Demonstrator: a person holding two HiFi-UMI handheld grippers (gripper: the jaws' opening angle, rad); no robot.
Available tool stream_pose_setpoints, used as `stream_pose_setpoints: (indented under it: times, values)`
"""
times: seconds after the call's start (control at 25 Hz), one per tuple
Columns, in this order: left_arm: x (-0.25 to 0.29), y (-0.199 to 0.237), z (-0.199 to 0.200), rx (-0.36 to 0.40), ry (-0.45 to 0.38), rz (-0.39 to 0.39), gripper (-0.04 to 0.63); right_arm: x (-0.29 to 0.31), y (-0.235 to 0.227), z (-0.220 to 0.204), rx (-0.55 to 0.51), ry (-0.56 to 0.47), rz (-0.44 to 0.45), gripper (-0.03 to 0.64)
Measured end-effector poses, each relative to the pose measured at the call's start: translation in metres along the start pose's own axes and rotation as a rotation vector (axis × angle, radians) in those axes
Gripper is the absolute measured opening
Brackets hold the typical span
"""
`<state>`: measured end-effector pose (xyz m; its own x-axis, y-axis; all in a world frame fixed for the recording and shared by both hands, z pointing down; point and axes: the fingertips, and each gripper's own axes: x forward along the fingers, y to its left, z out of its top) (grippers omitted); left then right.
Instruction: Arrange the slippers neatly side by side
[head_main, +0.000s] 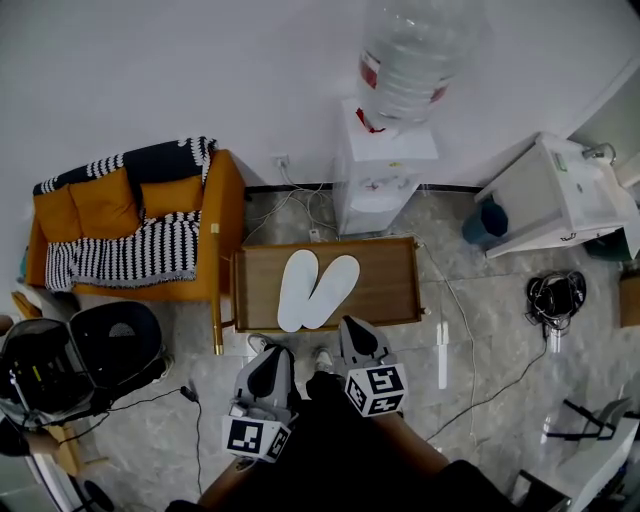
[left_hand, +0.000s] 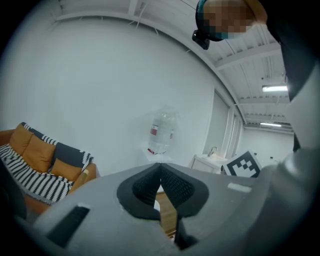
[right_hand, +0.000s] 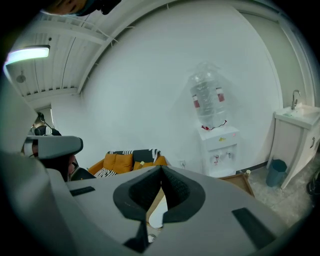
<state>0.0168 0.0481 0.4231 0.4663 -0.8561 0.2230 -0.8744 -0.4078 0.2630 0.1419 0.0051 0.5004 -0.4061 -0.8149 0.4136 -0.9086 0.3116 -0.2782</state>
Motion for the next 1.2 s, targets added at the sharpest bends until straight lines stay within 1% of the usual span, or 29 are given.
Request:
stream_pose_setpoints:
  times: [0.28,0.48,0.68,0.84,0.96,1.0,1.08,1.2]
  values:
    - [0.013,0.018,0.008,0.007,-0.011,-0.034,0.012,0.034,-0.012,-0.013,0.013,0.04,-0.055,0.012]
    - [0.017,0.025,0.012,0.015,-0.023,-0.042,0.012,0.058,-0.028,-0.024,0.033,0.065,-0.092,0.012]
    - [0.009,0.026,0.004,0.011,-0.008,-0.044,0.012,0.068,-0.033,-0.053,0.052,0.123,-0.1,0.014]
    - [0.036,0.049,0.012,-0.006,0.001,-0.045,0.012,0.108,-0.048,-0.062,0.075,0.183,-0.124,0.015]
    - [0.042,0.057,0.014,-0.017,0.006,-0.039,0.012,0.122,-0.059,-0.08,0.095,0.236,-0.148,0.017]
    - [0.043,0.058,0.014,-0.02,0.007,-0.038,0.012,0.125,-0.063,-0.088,0.108,0.256,-0.152,0.026]
    - [0.045,0.059,0.014,-0.023,0.006,-0.038,0.012,0.133,-0.07,-0.104,0.14,0.294,-0.156,0.072]
    - [0.049,0.06,0.014,-0.028,0.003,-0.04,0.012,0.144,-0.082,-0.123,0.162,0.337,-0.175,0.077]
